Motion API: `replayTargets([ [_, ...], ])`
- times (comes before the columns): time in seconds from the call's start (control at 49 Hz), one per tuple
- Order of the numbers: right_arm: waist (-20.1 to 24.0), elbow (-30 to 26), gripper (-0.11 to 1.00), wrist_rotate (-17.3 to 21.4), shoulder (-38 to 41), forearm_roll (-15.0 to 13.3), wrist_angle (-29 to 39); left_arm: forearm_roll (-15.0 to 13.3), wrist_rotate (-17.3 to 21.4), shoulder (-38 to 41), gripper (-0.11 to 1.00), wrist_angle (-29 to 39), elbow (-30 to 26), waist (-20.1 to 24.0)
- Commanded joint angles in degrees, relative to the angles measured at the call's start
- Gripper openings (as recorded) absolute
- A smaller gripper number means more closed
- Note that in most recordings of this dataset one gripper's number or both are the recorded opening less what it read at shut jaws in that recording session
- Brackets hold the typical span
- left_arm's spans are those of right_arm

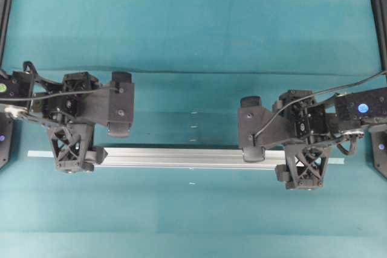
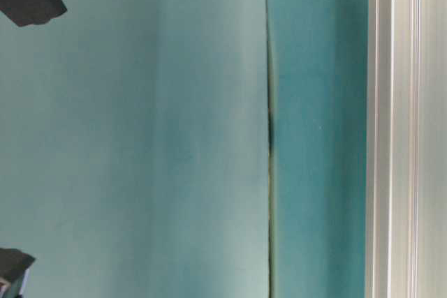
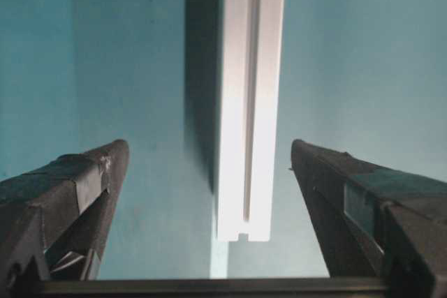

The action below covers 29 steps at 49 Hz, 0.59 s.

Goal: Lift the metal rail with both hands and move it towards you.
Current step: 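Lower both open grippers down over the rail's left and right ends, then close both grippers around the rail near each end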

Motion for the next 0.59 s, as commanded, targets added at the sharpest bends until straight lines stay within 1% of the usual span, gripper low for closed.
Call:
replayTargets([
  [0.0, 0.0, 0.44, 1.0, 0.18, 0.18, -0.09, -1.14, 0.09, -0.26, 0.44, 0.99, -1.67, 0.44, -0.88],
  [0.266, 0.0, 3.43, 1.0, 0.18, 0.62, -0.09, -5.89, 0.09, -3.34, 2.81, 0.99, -7.73, 3.87, -1.93],
  [0.368, 0.0, 4.75, 1.0, 0.26, 0.88, -0.09, -7.82, 0.09, -3.52, 3.69, 0.99, -9.93, 5.01, -1.93],
  [0.572, 0.0, 7.03, 1.0, 0.26, 1.85, 0.09, -10.72, 0.09, -3.69, 5.36, 0.99, -11.51, 5.8, -1.93],
])
